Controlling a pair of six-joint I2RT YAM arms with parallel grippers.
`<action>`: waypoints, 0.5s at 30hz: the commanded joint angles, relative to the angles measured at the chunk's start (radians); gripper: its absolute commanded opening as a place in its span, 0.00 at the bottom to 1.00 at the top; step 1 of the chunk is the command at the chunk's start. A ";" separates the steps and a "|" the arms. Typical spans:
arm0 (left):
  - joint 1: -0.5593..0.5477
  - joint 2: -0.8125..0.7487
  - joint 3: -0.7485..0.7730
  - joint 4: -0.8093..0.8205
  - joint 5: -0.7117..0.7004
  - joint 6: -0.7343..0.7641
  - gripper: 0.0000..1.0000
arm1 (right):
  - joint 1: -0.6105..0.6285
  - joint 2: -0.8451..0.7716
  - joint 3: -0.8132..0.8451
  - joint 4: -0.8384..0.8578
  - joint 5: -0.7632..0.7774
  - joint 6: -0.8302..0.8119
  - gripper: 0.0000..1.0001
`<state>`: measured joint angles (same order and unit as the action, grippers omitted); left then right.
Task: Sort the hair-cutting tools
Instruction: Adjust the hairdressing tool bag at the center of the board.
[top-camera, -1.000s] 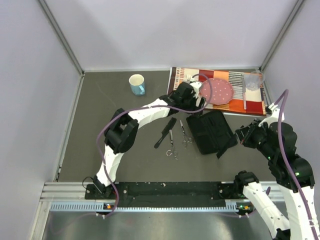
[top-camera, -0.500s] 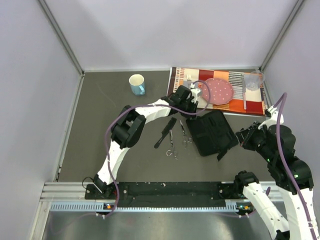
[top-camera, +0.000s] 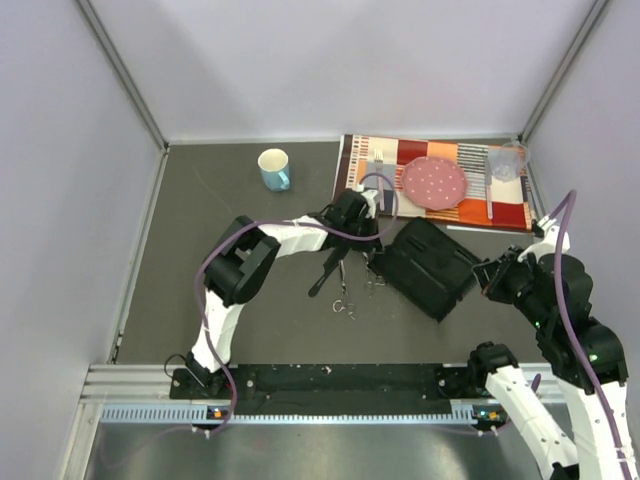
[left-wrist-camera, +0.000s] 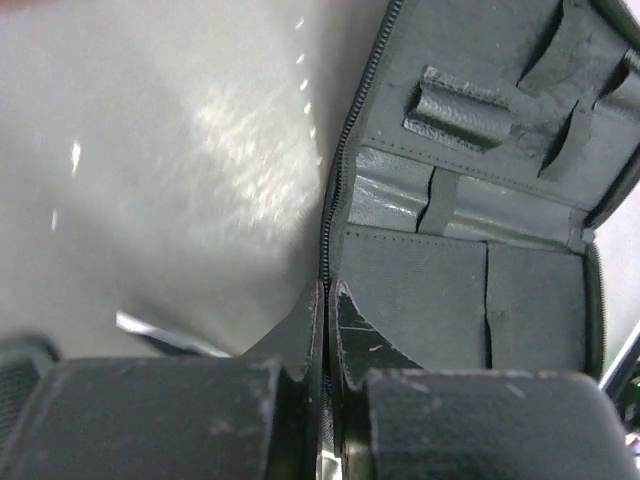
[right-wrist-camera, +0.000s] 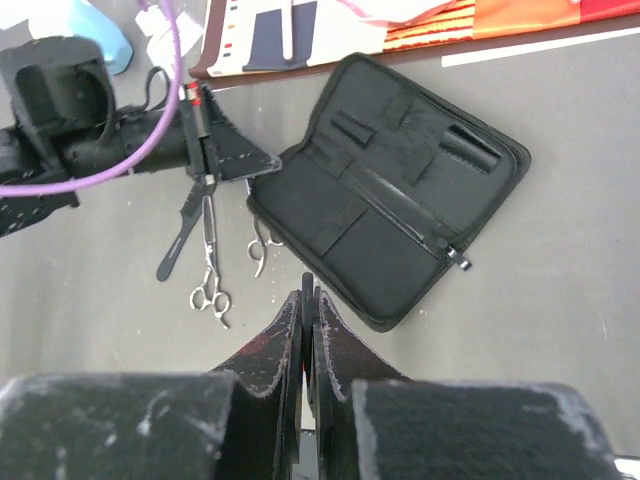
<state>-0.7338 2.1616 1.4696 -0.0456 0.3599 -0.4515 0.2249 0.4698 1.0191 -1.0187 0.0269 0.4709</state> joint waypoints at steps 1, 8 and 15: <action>-0.004 -0.143 -0.201 0.160 -0.142 -0.405 0.00 | 0.001 -0.025 -0.033 0.009 0.028 -0.005 0.02; -0.059 -0.250 -0.428 0.266 -0.387 -0.677 0.00 | -0.001 -0.037 -0.100 0.026 0.099 0.046 0.02; -0.145 -0.284 -0.456 0.285 -0.457 -0.744 0.00 | 0.001 0.006 -0.117 0.097 0.136 0.127 0.00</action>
<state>-0.8307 1.9263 1.0313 0.2104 -0.0216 -1.1198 0.2249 0.4484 0.9108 -1.0096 0.1284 0.5385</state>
